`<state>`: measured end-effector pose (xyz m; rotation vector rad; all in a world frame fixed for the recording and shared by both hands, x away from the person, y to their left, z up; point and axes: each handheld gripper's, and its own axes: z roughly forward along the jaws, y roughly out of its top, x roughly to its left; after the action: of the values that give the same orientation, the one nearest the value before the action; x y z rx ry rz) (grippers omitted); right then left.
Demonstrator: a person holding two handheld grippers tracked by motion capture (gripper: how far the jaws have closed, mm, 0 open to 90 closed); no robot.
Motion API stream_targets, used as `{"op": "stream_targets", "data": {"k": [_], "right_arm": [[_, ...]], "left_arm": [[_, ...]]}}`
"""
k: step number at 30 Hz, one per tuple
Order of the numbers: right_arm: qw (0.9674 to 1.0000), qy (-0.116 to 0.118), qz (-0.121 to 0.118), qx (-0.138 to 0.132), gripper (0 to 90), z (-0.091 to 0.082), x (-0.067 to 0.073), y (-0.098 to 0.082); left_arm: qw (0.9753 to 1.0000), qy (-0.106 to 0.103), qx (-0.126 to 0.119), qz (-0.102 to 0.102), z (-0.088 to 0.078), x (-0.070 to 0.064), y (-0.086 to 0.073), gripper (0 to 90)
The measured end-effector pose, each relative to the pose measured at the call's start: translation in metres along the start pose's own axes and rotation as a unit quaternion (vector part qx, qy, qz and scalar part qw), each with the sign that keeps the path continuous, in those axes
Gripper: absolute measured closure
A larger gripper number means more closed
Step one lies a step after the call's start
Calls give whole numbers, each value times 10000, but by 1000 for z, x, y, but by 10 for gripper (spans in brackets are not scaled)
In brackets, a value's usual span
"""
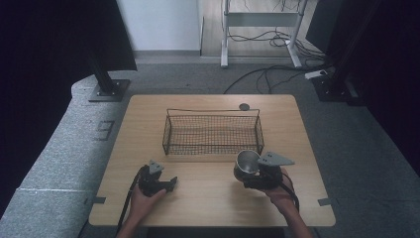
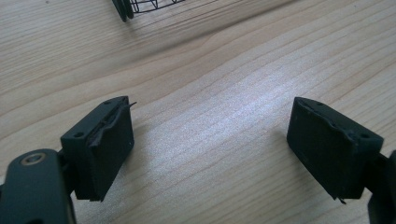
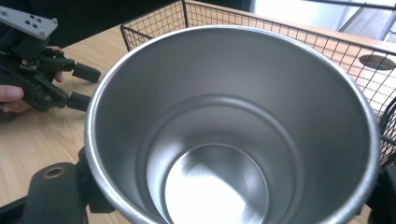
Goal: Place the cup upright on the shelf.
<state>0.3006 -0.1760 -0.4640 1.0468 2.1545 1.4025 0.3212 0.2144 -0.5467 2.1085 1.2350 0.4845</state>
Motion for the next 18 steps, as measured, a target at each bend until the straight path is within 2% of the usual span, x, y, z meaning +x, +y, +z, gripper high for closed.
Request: {"op": "stream_targets", "data": {"k": [10, 18], "right_arm": [[9998, 60, 103, -160, 183, -4, -9, 15], [9998, 46, 94, -156, 182, -4, -14, 24]], "left_arm": [[10000, -1, 0, -1, 0, 0, 0, 148], [10000, 0, -1, -5, 0, 0, 0, 147]]}}
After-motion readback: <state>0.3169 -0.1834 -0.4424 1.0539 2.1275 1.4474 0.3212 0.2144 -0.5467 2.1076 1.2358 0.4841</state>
